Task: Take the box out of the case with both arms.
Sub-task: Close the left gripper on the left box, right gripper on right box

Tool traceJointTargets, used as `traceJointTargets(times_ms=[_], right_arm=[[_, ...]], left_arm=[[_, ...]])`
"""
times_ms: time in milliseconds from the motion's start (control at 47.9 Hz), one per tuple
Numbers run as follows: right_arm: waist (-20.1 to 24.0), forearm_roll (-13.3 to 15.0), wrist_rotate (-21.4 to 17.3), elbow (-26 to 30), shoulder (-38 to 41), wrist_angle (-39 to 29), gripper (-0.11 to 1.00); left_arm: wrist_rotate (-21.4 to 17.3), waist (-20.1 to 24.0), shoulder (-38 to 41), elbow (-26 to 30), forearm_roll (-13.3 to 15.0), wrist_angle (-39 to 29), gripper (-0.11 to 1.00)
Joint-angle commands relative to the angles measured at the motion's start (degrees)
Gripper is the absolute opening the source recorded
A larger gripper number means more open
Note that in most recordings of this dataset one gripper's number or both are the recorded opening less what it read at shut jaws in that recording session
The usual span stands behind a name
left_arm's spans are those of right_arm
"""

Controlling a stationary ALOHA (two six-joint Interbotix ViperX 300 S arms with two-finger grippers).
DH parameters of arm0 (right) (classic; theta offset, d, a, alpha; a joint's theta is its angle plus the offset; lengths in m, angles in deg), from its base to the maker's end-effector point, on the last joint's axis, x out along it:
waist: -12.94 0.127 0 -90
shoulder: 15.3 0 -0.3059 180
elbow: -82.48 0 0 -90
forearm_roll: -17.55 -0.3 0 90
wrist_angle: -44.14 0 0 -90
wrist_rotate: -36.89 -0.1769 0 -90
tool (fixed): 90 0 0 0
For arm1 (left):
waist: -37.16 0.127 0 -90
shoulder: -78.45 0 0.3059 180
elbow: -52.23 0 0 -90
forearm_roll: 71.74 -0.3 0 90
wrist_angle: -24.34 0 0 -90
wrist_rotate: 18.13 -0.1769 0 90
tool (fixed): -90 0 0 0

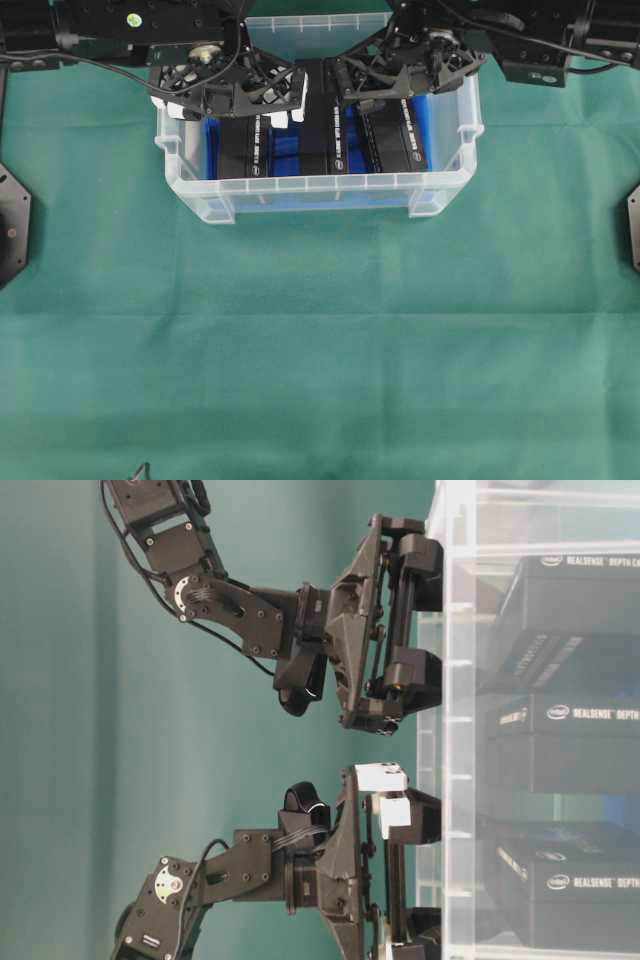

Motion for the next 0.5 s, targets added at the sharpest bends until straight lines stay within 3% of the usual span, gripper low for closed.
traceJointTargets(times_ms=[0, 480], right_arm=[[-0.3, -0.4, -0.4, 0.6, -1.1, -0.9, 0.66], [-0.3, -0.2, -0.4, 9.3, -3.1, -11.2, 0.66]], left_arm=[[-0.1, 0.3, -1.4, 1.5, -0.2, -0.4, 0.63], [-1.0, 0.4, -2.1, 8.0, -0.2, -3.5, 0.63]])
